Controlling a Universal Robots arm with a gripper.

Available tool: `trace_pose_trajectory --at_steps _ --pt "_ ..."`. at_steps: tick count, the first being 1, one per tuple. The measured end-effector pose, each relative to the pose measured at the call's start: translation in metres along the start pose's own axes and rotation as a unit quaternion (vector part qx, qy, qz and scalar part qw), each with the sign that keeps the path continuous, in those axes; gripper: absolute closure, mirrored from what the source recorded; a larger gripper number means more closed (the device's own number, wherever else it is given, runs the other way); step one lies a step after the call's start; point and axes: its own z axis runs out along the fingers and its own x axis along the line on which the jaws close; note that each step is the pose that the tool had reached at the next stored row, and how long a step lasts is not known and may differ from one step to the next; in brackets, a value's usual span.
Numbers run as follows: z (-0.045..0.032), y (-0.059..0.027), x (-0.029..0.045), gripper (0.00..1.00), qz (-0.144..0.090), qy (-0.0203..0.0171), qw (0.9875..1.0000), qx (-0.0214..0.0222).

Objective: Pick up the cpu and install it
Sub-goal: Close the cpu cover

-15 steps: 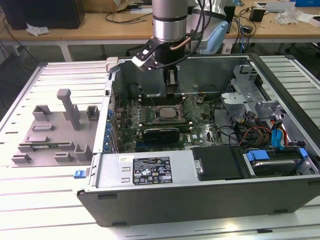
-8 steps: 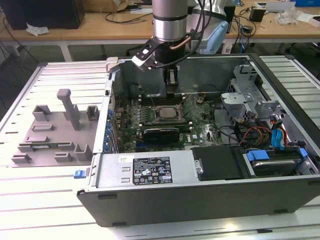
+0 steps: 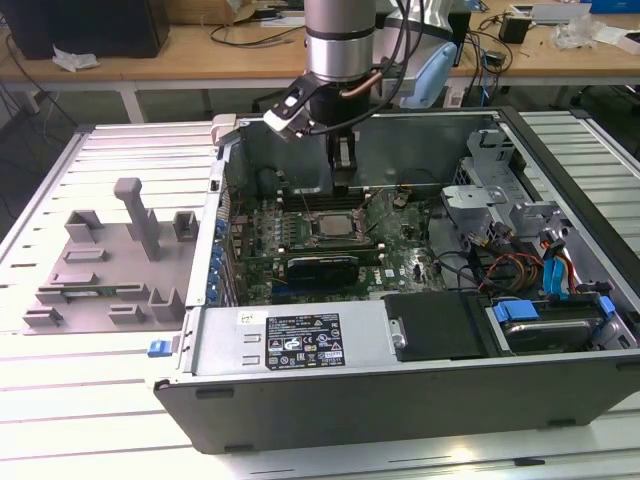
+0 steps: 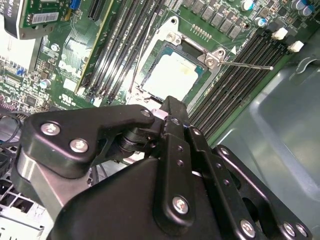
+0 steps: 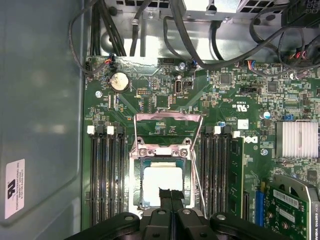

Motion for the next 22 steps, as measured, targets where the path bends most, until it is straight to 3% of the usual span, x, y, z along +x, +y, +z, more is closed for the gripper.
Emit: trace_pose_trajectory --at_steps 3,10,20,22 --pt "-0.0054 0.0002 -0.0003 0.89 0.000 0.0001 1.0000 0.0000" --pt "-0.0055 0.0032 -0.0004 0.89 0.000 0.0000 1.0000 0.0000" --pt "-0.0041 0.0432 -0.0008 0.89 0.000 0.0000 1.0000 0.0000" --pt "-0.0035 0.0570 -0.0010 0.89 0.000 0.0002 1.0000 0.0000"
